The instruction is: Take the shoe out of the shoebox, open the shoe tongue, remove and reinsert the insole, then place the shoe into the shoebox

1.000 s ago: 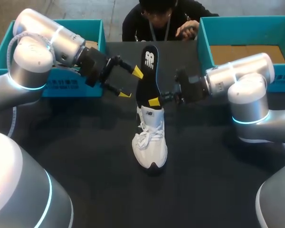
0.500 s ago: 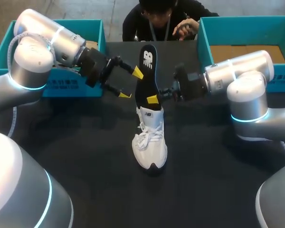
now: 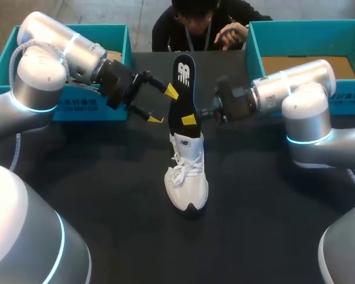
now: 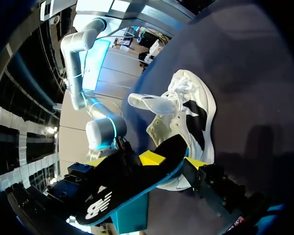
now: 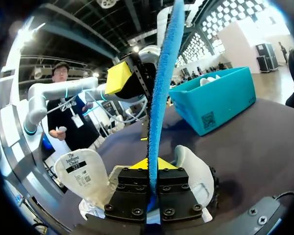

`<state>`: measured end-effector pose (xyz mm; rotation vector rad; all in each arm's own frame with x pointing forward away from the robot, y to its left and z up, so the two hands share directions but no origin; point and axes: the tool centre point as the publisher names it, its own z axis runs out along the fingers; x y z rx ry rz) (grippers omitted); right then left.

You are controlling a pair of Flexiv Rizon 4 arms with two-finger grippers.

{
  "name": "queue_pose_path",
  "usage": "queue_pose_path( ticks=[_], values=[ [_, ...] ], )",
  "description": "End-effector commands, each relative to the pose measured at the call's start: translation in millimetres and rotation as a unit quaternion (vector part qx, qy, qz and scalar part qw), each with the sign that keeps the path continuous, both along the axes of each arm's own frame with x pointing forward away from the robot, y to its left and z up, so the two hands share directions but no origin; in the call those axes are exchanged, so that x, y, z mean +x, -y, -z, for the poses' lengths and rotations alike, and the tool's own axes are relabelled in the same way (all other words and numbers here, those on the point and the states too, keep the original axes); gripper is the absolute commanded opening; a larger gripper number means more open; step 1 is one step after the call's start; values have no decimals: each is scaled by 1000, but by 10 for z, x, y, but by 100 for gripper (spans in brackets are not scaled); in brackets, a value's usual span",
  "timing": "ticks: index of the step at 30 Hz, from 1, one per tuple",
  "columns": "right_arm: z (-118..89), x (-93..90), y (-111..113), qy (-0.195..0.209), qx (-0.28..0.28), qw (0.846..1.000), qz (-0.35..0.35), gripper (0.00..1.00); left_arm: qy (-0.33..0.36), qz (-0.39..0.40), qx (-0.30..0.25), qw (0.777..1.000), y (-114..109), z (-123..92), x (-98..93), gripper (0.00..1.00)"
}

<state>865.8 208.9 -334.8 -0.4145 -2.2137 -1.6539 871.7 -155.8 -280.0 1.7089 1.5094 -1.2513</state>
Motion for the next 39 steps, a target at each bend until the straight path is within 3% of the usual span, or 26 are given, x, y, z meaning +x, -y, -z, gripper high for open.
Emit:
queue_pose_path(
  ticks=[1,28,31,39],
  values=[
    [43,-6,-11,-3,-3,1000,-2,0,2,-1,2,1000,-13,-13,-8,100],
    [200,-199,-8,-31,-21,999,-3,0,5,0,2,1000,-33,-23,-62,100],
    [163,-196,13,-22,-3,1000,6,0,4,0,3,1000,-35,-22,-64,100],
    [153,-192,-8,-22,2,998,-53,0,7,2,2,1000,-31,-30,-87,100]
  ],
)
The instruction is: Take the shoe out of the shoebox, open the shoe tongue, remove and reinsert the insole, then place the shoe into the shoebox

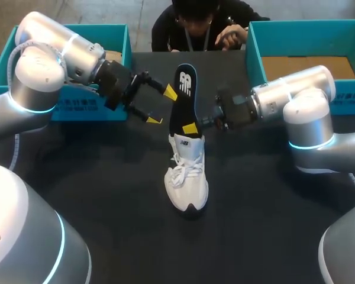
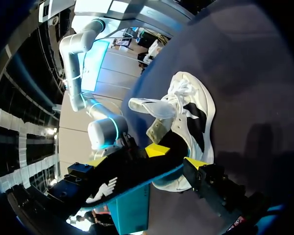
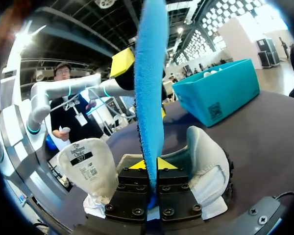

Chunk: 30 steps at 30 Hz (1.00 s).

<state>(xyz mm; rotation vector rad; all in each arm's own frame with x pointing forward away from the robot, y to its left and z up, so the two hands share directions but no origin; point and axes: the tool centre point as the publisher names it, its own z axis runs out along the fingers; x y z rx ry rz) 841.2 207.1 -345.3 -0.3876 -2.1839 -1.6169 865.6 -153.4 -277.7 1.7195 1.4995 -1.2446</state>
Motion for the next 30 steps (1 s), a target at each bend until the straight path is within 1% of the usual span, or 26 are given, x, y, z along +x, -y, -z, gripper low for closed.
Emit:
queue_pose_path(
  ticks=[1,10,14,16,18,23,30],
  values=[
    [49,51,-34,-8,3,999,-36,0,2,-1,2,1000,-9,-7,-29,100],
    [129,14,-68,-31,-12,998,-46,0,0,-5,0,1000,-27,10,-62,100],
    [131,-4,-59,-31,-14,999,-39,0,-1,-5,-1,1000,-28,14,-70,100],
    [85,-5,-52,-23,-16,999,-33,16,-1,-4,-1,1000,-28,12,-72,100],
    [43,-1,-38,-16,-17,999,-26,22,-1,-3,-1,1000,-26,10,-74,100],
    [-59,25,-30,0,-16,1000,-19,25,0,-1,-2,1000,-15,4,-77,100],
    [-118,79,-95,9,-15,999,-28,25,0,-2,-3,1000,-13,8,-94,100]
  ],
)
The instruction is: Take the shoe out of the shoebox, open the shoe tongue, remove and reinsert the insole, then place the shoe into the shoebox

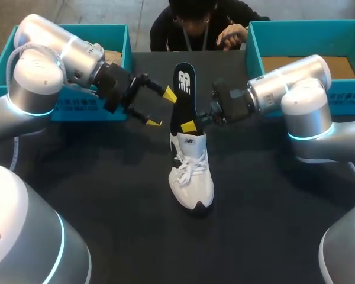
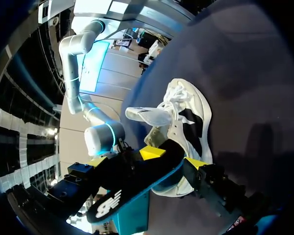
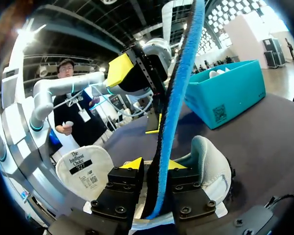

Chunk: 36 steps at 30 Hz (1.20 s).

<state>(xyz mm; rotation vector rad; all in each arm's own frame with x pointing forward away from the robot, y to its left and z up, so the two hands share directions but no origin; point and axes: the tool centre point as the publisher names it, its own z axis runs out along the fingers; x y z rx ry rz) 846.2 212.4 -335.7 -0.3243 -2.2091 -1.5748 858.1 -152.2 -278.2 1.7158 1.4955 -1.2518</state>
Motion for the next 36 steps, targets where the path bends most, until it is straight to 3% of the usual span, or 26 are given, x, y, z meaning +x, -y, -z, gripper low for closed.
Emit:
queue_pose_path(
  ticks=[1,6,9,23,33,36],
  values=[
    [-24,37,-51,1,-3,1000,-4,24,1,-3,0,1000,-2,3,-20,100],
    [-29,68,-66,2,-3,1000,-8,18,1,-4,1,1000,-6,3,-33,100],
    [-23,78,-51,-6,-2,1000,-12,0,1,-5,1,1000,-7,4,-35,100],
    [155,-64,-12,-52,-8,998,-28,0,1,-6,0,1000,-7,11,-47,100],
    [211,-173,-22,-63,-20,998,-23,0,2,0,1,1000,7,5,-49,100],
    [166,-184,-16,-55,-21,998,-15,13,2,3,1,1000,10,5,-54,100]
  ],
)
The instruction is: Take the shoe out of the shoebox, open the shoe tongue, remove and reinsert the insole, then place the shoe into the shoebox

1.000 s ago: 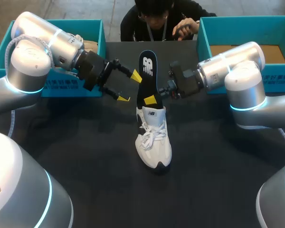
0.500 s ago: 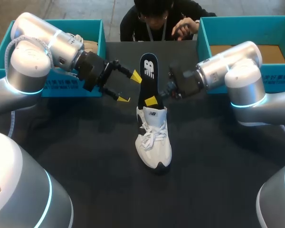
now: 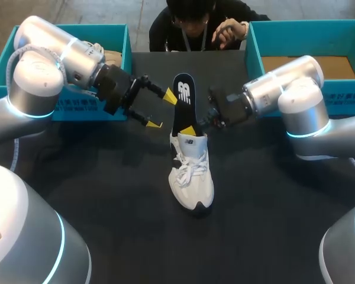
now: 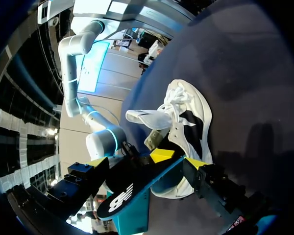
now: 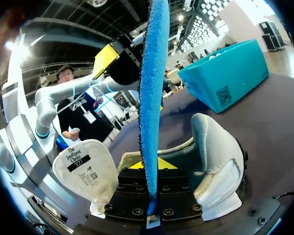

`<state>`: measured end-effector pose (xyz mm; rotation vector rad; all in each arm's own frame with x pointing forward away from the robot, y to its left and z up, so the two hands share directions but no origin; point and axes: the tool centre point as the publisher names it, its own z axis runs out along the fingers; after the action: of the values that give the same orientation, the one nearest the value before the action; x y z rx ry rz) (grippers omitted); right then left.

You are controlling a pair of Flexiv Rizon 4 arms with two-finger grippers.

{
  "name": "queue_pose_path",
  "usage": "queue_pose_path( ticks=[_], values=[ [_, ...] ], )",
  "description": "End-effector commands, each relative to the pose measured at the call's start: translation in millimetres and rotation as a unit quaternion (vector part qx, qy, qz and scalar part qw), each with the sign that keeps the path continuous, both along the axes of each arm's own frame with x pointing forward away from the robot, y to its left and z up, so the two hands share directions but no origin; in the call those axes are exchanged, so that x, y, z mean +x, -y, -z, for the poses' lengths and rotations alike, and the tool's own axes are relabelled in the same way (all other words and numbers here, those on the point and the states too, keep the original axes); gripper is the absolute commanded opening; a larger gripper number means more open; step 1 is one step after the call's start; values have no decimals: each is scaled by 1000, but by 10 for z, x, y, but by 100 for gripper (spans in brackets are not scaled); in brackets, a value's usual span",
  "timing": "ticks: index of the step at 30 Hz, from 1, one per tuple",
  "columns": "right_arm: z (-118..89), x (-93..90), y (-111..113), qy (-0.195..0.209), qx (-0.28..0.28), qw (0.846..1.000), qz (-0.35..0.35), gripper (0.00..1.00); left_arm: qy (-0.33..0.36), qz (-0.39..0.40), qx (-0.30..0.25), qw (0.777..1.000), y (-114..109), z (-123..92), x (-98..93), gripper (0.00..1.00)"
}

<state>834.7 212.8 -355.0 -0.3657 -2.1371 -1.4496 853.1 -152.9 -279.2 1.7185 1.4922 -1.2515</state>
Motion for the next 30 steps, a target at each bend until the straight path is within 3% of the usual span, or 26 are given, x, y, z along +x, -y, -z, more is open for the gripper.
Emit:
queue_pose_path(
  ticks=[1,2,5,18,20,24,30],
  values=[
    [-52,-67,-11,12,-4,1000,12,16,2,2,2,1000,3,-5,-6,100],
    [-74,-62,-11,17,-6,1000,13,21,2,3,1,1000,4,-6,-7,100],
    [-147,-44,-7,28,-10,999,16,24,3,4,0,1000,8,-11,-14,100],
    [-222,20,45,47,-14,998,40,30,4,5,-4,1000,-26,-4,-35,100],
    [-200,36,50,46,-12,998,42,28,3,5,-4,1000,-31,-1,-39,100],
    [-134,58,28,37,-11,998,44,0,2,4,-3,1000,-47,7,-47,100],
    [-67,32,19,21,-14,999,43,0,2,3,-1,1000,-56,7,-51,100]
  ],
)
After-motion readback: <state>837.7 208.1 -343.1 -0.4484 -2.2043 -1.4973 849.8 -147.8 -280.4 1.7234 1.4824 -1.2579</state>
